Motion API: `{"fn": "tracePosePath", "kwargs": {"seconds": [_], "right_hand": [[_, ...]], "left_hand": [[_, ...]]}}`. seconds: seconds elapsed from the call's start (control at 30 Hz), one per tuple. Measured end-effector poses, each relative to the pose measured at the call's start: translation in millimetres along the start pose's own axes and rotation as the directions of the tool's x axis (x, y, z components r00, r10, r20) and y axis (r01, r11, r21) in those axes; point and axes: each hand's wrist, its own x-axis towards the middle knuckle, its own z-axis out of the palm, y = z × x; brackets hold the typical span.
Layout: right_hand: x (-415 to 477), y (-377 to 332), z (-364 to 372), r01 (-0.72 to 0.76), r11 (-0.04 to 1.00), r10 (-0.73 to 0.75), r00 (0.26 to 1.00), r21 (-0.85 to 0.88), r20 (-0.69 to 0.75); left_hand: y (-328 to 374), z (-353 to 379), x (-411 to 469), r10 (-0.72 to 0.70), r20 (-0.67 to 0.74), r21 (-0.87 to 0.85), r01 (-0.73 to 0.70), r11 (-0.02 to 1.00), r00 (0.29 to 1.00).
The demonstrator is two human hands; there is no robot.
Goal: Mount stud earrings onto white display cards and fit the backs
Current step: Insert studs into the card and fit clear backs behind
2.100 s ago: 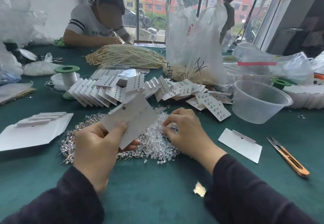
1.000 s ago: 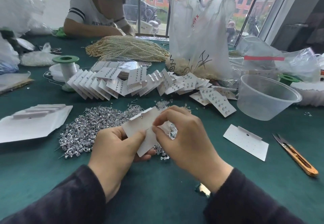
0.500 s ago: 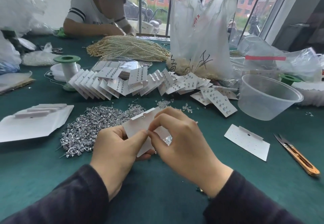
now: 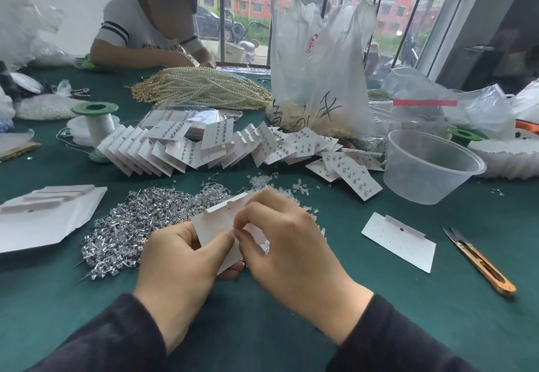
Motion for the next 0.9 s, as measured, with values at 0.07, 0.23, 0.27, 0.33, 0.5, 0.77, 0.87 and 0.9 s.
{"fn": "tracePosePath", "kwargs": {"seconds": [0.07,0.23,0.27,0.33,0.5,0.77,0.87,0.9], "right_hand": [[-0.7,-1.1,1.4,0.014,0.999,-0.013,1.0,-0.05,0.015],[-2.0,-1.9,4.6,-0.009,0.995,0.014,0.999,-0.096,0.047],[-2.5,-1.8,4.5,-0.015,0.996,0.019,0.999,-0.088,0.045],[-3.1,-2.7,4.8,-0.02,0.997,0.023,0.999,-0.078,0.038],[-2.0,-4.1,6.5,-0.011,0.995,0.017,0.998,-0.096,0.065],[-2.7,-2.8,-0.9,-0.058,0.998,0.058,0.997,0.008,0.044],[-2.7,-4.2,-3.4,-0.061,0.998,0.062,0.998,-0.027,0.022],[-3.0,-5.2,-3.5,-0.061,0.997,0.062,0.998,-0.042,0.021]], "left_hand": [[-0.5,-0.4,-0.1,0.004,0.0,0.014,-0.004,1.0,1.0],[-1.3,-1.6,0.0,-0.002,0.016,0.031,0.002,1.0,1.0],[-1.6,-1.8,0.0,-0.008,0.02,0.034,0.007,0.999,1.0],[-2.4,-2.0,0.3,-0.013,0.024,0.038,0.012,0.999,1.0],[-2.8,-3.2,1.2,-0.01,0.032,0.066,0.007,0.998,0.999],[2.8,-1.2,2.2,-0.064,0.058,0.022,0.063,0.998,0.996],[2.6,-3.1,4.1,-0.063,0.072,0.037,0.06,0.998,0.995],[2.1,-3.5,4.3,-0.057,0.079,0.044,0.053,0.998,0.995]]}}
